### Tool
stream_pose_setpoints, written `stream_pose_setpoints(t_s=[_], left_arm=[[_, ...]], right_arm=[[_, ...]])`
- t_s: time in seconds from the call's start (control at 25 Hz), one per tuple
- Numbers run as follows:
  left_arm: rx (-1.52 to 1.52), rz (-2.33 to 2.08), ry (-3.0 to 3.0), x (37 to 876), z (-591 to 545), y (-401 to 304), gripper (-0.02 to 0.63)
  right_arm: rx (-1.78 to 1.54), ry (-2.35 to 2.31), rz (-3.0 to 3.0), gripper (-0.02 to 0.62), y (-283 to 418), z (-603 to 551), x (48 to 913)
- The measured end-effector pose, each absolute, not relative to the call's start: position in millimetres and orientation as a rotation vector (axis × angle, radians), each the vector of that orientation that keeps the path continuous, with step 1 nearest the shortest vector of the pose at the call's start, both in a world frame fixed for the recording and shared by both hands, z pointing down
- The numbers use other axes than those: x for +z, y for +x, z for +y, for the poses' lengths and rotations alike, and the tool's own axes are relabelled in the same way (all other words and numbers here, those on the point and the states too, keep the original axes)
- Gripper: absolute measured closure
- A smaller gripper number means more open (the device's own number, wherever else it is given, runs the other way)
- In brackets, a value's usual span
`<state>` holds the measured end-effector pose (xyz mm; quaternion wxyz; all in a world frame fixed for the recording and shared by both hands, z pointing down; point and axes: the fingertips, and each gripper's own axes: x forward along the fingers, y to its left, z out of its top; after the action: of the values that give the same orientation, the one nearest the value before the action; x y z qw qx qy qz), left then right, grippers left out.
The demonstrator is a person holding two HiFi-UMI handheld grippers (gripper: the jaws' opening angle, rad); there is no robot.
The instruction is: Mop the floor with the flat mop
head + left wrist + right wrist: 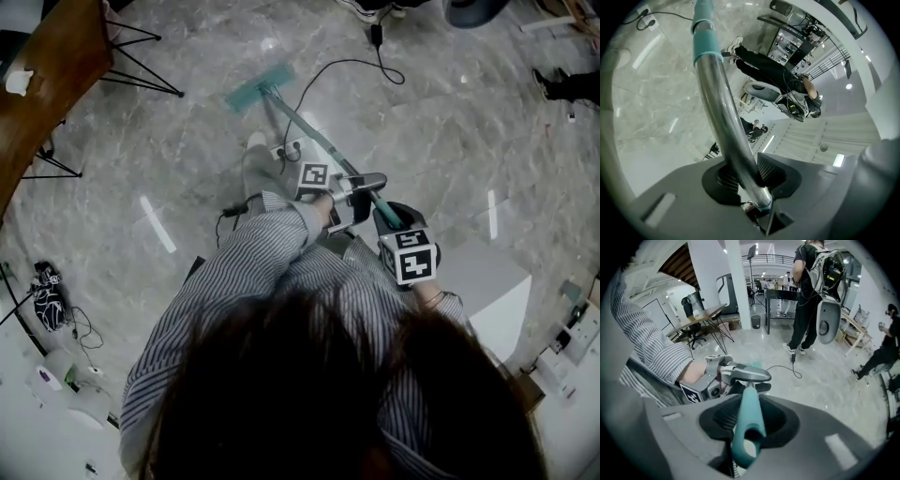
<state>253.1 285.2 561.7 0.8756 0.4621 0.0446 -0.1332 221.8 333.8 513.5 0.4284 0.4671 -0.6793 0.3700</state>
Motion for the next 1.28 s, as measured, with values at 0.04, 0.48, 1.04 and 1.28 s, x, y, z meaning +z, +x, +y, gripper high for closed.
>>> stream_pose_setpoints(t_s=[0.04, 0.48, 1.04, 1.28], left_arm=[[-0.269, 0.101, 0.964, 560.9, 289.5, 257.5, 0.505], [-0.273, 0.081, 0.974, 564.0, 291.5, 259.6, 0.502], [-0.322, 0.012, 0.995, 575.9, 243.2, 233.0, 0.503], [-0.287, -0.016, 1.023, 588.1, 208.8, 214.4, 0.502]], right_arm=[[0.922, 1.163, -1.701, 0.485, 225.7, 337.2, 513.3], [0.976, 1.141, -1.714, 0.485, 226.8, 341.2, 517.1], [0.972, 1.159, -1.734, 0.485, 198.4, 296.8, 523.9], [1.016, 1.209, -1.738, 0.485, 178.2, 263.5, 535.9]])
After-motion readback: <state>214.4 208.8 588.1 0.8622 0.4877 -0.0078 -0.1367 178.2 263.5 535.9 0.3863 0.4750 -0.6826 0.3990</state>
